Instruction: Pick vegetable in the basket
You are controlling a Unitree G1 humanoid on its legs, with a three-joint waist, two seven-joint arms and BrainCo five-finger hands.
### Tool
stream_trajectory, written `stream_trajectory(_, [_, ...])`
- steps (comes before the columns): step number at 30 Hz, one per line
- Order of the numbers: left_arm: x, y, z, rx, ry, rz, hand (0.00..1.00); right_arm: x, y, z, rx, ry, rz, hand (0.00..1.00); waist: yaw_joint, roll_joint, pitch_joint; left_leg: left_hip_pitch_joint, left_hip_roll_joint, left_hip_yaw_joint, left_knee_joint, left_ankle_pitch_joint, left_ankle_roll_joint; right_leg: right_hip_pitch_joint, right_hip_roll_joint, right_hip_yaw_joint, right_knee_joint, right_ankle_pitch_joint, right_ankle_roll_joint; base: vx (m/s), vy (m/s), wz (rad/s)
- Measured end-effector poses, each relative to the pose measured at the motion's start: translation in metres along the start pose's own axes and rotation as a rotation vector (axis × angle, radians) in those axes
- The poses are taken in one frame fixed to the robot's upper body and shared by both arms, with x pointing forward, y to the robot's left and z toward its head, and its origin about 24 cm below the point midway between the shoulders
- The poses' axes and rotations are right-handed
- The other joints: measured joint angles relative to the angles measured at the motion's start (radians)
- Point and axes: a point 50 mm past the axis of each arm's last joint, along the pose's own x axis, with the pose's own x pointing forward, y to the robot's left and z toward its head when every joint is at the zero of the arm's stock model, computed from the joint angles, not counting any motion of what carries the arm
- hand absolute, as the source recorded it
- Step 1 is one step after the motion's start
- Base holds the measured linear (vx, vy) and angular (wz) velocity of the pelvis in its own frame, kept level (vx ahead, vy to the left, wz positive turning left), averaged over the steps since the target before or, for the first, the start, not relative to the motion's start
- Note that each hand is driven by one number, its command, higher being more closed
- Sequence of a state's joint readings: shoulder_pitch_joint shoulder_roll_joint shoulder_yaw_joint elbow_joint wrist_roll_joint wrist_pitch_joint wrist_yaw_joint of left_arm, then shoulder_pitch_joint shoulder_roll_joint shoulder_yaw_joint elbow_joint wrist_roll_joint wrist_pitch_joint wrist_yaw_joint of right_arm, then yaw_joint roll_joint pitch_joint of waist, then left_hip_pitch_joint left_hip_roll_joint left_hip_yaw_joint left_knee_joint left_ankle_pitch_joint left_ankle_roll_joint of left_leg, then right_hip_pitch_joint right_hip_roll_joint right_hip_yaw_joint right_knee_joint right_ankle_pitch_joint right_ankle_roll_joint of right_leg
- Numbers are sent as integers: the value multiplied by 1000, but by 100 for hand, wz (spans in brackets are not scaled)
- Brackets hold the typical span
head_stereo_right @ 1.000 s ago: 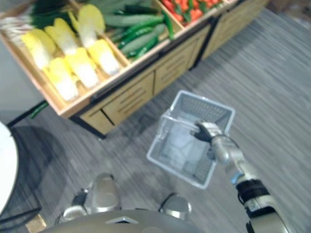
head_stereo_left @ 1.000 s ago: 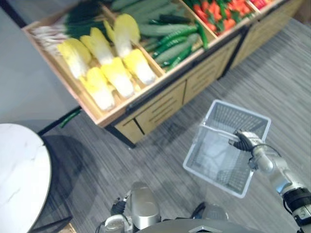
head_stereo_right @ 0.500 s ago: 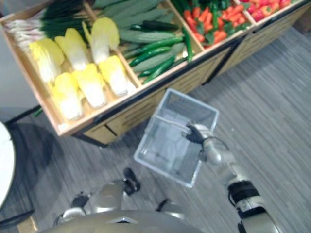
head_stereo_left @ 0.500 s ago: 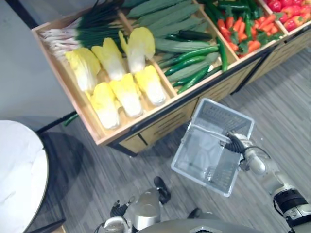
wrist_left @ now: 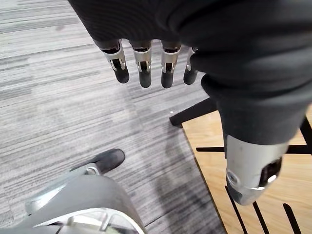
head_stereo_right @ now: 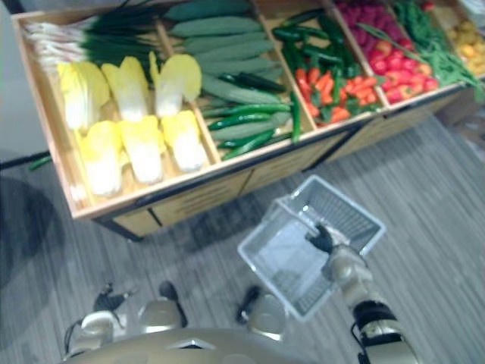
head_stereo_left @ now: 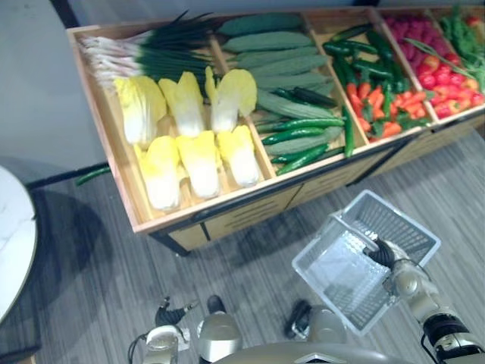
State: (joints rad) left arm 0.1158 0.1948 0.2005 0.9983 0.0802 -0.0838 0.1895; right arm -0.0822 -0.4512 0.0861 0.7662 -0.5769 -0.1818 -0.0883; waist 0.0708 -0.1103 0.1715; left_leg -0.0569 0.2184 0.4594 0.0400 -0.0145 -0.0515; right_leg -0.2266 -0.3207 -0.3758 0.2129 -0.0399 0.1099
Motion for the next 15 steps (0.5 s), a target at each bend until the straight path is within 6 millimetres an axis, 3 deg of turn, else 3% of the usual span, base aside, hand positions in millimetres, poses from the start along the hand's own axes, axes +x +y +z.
stream_trajectory(1, [0,1,0,1,0,3,0,-1,0,-2,5,6,-6,100,3,-3,0,-9,8,-26,-3,11,-35,4,4,16,-55,35,1,95,-428,61])
stream_trajectory(2, [1,4,0,6,2,10,0,-2,3,-2,12,9,-1,100,5,-24,-2,-11,4,-43,-9,22,-60,13,1,33,-78,50,-2,78,-485,77])
stream_trajectory(3, [3,8,0,12,11,19,0,-3,8,-5,32,33,2,100,11,-27,8,-7,4,-68,-34,46,-98,23,6,33,-74,106,53,50,-378,55])
stream_trajectory(6, [-7,-23,-13,-28,58,-49,0,0,0,-14,56,83,-26,100,12,65,6,9,74,-52,-94,109,-132,30,102,-53,-69,70,7,183,-288,40])
stream_trajectory(7, [-7,-26,-14,-33,63,-57,0,-1,-1,-15,65,91,-34,100,8,77,7,10,85,-53,-110,124,-142,37,118,-71,-69,65,-1,208,-217,40])
stream_trajectory(8, [-8,-28,-14,-39,65,-59,0,-4,3,-21,75,114,-23,100,10,82,6,10,109,-56,-127,168,-150,46,145,-94,-70,56,-16,130,-175,30])
stream_trajectory(10, [-8,-27,-15,-42,68,-56,0,-5,4,-24,92,129,-21,100,9,80,5,9,115,-56,-126,188,-145,59,152,-109,-75,52,-20,84,-138,21])
stream_trajectory(15, [-4,-12,-9,-105,52,50,0,-16,22,-40,156,211,-21,100,-2,67,0,27,85,-33,-134,196,-137,115,147,-117,-141,67,1,38,27,14])
